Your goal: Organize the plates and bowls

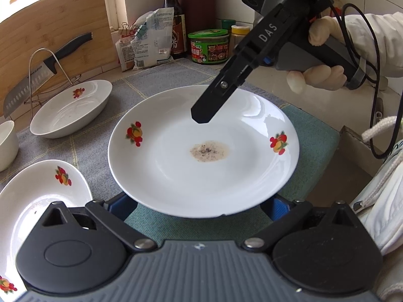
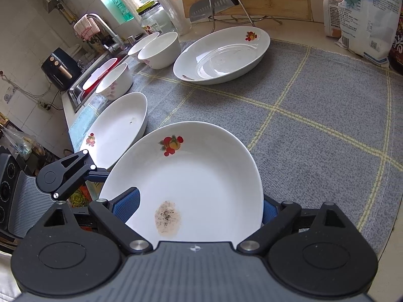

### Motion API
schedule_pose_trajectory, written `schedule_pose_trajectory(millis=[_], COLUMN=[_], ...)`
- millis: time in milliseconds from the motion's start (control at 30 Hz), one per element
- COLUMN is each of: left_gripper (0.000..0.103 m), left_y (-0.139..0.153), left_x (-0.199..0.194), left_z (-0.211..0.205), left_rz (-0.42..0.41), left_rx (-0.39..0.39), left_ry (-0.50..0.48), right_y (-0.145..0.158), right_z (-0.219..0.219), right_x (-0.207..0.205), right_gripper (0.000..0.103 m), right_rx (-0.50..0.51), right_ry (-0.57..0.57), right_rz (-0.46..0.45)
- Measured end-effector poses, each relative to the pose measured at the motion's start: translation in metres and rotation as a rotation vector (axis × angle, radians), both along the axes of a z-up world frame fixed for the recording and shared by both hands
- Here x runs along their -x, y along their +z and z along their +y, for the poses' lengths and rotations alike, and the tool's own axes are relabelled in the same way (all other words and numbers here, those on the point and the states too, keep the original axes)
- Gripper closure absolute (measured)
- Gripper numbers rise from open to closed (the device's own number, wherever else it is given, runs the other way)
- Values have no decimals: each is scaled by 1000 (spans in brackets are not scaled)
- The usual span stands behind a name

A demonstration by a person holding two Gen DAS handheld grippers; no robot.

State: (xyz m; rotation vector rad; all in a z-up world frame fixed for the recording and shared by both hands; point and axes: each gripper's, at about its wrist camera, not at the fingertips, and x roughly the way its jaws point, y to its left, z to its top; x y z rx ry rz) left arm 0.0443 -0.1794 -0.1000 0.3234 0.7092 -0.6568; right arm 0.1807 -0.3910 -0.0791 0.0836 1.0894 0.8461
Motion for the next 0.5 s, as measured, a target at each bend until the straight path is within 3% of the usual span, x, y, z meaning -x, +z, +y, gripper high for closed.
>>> schedule_pose_trajectory(millis=[500], left_gripper=[1], left_y=[9], left_x=[-44], left_z=[-49], left_rz=[-26], left_rx=[8], left_ry=[-34], right_y=[15], right_z=[-51], right_x=[-26], right_gripper=[6], right_rx=[3], right_ry=[-70], right_rz=[-77])
